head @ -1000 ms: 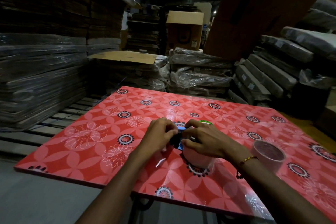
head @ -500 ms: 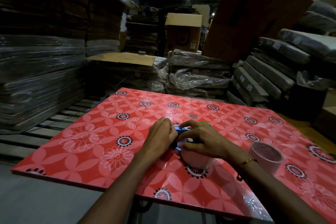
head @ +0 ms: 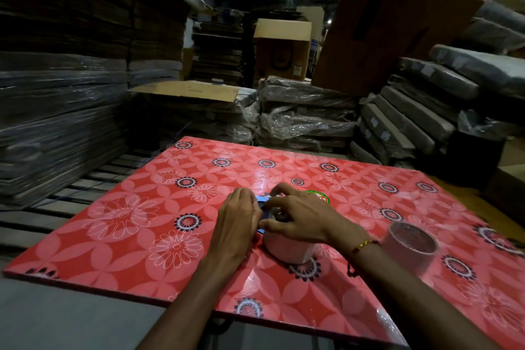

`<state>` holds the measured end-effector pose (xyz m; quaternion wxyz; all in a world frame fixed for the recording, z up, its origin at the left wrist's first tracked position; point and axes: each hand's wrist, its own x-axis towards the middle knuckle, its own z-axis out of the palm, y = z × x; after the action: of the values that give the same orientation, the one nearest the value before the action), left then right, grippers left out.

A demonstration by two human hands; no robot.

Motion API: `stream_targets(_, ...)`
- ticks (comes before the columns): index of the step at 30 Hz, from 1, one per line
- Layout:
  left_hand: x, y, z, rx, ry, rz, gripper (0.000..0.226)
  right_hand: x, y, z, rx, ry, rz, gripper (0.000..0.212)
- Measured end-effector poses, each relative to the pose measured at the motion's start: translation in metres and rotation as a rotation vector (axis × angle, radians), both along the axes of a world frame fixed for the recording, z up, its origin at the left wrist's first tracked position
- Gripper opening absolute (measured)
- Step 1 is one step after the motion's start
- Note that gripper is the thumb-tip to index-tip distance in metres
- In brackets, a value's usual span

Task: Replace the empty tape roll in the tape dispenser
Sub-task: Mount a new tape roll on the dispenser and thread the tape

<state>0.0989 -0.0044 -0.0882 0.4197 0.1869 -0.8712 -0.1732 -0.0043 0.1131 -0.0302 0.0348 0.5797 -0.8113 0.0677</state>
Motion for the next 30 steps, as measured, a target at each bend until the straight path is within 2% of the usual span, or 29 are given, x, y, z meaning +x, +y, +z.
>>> stream_targets(3,0.000,-0.002,-0.002,0.046,0.062,-0.016,0.004,-0.001,-0.005,0.000,0.021,-0.011,-0.022,0.049)
stream_targets(9,0.005,-0.012,-0.006,0.326,0.155,-0.067,0.010,-0.004,-0.007,0.000,0.037,-0.012,-0.028,0.050)
stream_targets(19,0.004,-0.008,-0.006,0.267,0.102,-0.029,0.011,-0.008,-0.007,-0.001,0.021,-0.040,-0.009,0.048)
stream_targets(25,-0.003,-0.006,-0.001,0.212,0.031,-0.009,0.009,-0.008,-0.006,0.000,0.001,-0.045,0.011,0.043)
stream_targets(30,-0.004,-0.007,-0.002,0.162,0.040,-0.009,0.011,-0.006,0.002,0.000,-0.031,-0.047,0.093,0.033)
